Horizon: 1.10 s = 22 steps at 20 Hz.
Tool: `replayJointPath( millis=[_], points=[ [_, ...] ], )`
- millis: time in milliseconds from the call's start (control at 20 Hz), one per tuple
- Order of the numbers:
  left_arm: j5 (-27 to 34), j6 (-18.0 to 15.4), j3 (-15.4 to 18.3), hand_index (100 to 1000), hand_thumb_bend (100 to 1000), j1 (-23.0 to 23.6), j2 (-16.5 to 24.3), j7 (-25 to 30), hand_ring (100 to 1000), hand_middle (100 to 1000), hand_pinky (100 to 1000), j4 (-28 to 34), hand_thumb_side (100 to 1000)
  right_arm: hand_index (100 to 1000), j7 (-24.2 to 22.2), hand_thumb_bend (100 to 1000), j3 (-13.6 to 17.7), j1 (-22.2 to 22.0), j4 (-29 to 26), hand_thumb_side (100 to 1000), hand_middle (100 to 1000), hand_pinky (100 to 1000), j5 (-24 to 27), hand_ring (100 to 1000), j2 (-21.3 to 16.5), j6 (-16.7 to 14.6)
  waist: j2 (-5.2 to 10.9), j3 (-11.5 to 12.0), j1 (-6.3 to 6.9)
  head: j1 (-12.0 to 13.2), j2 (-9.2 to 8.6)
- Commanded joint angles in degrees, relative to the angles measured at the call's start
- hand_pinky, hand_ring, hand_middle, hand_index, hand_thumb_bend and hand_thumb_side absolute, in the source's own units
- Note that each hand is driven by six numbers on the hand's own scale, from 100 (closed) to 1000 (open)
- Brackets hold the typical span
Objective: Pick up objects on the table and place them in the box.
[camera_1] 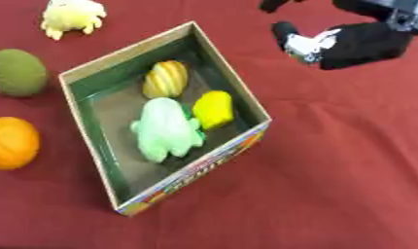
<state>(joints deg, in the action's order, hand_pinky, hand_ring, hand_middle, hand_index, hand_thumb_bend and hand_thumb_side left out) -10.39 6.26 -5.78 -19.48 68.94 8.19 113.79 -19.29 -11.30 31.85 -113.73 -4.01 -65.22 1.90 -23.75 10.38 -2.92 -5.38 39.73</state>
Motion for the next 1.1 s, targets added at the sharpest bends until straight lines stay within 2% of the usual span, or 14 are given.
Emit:
replayJointPath(
  millis=[50, 150, 250, 450, 600, 800, 1100],
  points=[
    [-2.75, -0.83, -1.09, 881, 357, -0.61, 4.58, 7.27, 805, 766, 854, 0.80, 588, 842, 4.01, 100, 4.36, -3.34, -0.86, 725, 767, 880, 0.97, 869, -3.88, -1.96, 0.99, -0.14, 0.56, 0.55, -0.59],
    [-2.77, -1.32, -1.86, 878, 373, -1.35, 5.23, 10.63, 810, 769, 857, 0.80, 556, 841, 6.02, 100, 5.94, -6.10, -0.86, 686, 766, 879, 1.31, 868, -3.99, -2.86, 0.84, -0.33, 0.88, 0.70, -0.69],
    [-2.06, -1.38, -2.82, 876, 406, -2.40, 5.62, 13.78, 816, 771, 860, 0.80, 476, 839, 7.52, 100, 7.22, -8.07, -0.86, 655, 761, 877, 1.61, 864, -3.75, -3.45, 0.72, -0.59, 1.16, 0.90, -0.80],
    [-0.32, -0.27, -5.46, 874, 468, -5.10, 5.66, 19.78, 819, 773, 860, 0.80, 362, 834, 9.40, 100, 8.44, -9.22, -0.86, 729, 753, 873, 2.29, 855, -2.93, -3.97, 0.53, -1.18, 1.55, 1.48, -1.12],
    [0.37, 1.61, -7.08, 857, 504, -6.56, 5.32, 22.60, 819, 762, 860, 0.80, 280, 825, 10.52, 100, 8.79, -9.02, -0.86, 723, 740, 869, 2.76, 845, -2.47, -3.63, 0.41, -1.62, 1.65, 1.85, -1.36],
    [0.07, 3.37, -8.81, 856, 520, -7.68, 4.76, 25.55, 822, 766, 860, 0.80, 259, 822, 11.88, 100, 8.91, -8.67, -0.86, 747, 734, 868, 3.36, 840, -2.04, -3.21, 0.23, -1.94, 1.69, 2.34, -1.50],
    [-1.81, 6.16, -11.62, 866, 502, -9.34, 2.99, 29.16, 820, 775, 853, 0.80, 291, 820, 12.05, 100, 8.42, -7.64, -0.86, 758, 728, 867, 3.91, 836, -1.13, -3.20, 0.00, -2.37, 1.54, 2.65, -1.79]
  ],
)
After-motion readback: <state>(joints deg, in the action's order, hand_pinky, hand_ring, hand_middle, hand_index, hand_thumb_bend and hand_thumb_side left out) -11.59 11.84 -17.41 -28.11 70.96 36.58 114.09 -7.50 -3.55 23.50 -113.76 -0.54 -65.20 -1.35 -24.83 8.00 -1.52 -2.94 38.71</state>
